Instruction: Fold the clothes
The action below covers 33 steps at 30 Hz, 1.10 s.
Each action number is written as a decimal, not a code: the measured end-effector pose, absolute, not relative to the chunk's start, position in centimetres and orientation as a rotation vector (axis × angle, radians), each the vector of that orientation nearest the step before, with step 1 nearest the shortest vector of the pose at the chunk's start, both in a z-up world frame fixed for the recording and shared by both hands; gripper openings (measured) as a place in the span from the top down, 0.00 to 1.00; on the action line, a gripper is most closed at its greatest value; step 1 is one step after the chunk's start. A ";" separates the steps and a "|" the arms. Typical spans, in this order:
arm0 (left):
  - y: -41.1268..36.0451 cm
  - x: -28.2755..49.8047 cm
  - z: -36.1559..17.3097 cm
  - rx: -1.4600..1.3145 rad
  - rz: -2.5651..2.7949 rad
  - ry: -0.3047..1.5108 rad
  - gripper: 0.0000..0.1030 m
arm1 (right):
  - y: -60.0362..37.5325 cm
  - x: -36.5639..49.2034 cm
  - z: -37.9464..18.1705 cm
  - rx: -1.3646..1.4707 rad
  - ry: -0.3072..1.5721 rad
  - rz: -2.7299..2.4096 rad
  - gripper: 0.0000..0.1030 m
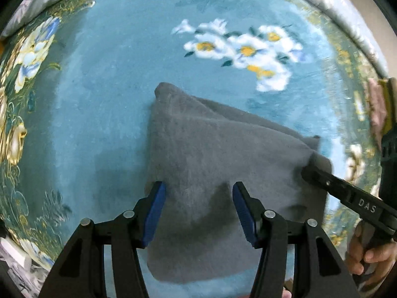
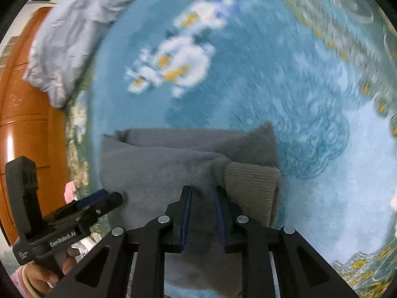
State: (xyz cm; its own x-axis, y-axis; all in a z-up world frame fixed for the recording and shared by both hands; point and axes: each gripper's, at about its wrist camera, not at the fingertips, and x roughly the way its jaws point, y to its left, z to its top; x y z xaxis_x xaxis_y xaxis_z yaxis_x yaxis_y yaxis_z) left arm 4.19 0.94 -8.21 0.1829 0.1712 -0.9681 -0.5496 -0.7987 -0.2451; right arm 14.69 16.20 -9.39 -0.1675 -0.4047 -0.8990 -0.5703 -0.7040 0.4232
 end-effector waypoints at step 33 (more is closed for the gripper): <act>-5.9 4.9 -8.5 -1.971 1.636 -0.030 0.44 | 16.1 24.6 -5.1 -1.780 1.225 2.057 0.41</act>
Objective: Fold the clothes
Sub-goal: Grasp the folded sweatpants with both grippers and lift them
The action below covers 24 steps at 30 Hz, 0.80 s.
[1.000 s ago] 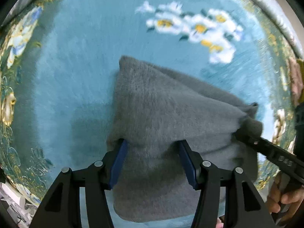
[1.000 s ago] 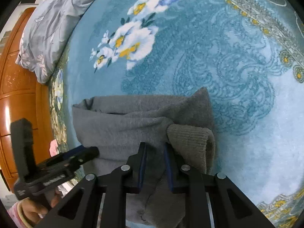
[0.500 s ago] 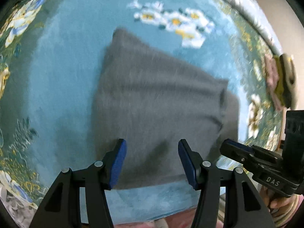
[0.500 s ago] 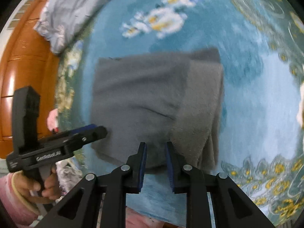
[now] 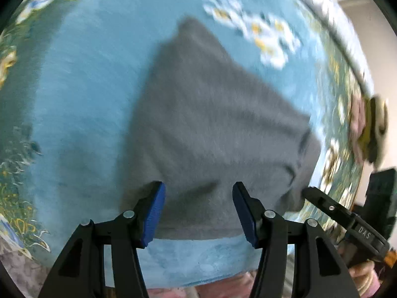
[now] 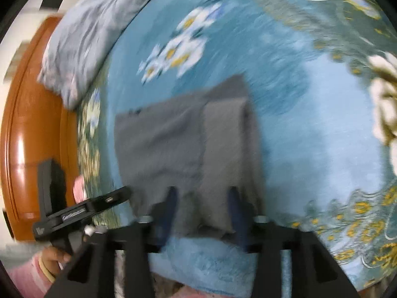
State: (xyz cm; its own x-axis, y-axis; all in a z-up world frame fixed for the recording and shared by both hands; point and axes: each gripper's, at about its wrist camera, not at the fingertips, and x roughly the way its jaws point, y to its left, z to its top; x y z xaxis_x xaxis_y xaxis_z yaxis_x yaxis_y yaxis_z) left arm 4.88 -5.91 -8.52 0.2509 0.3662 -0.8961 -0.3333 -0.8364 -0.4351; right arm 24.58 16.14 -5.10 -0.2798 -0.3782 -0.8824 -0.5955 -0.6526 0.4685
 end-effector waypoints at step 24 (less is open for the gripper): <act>-6.3 -0.8 -14.7 -2.051 1.515 -0.272 0.44 | 16.8 22.4 -11.9 -1.775 1.492 1.838 0.34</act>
State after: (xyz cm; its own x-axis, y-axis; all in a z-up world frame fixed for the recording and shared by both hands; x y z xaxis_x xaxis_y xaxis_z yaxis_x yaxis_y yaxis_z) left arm -0.76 -6.29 -14.66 0.3380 0.4788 -0.8103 -0.1664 -0.8170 -0.5522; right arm 22.43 16.84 -11.86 -0.2695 -0.4868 -0.8309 -0.7130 -0.4792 0.5119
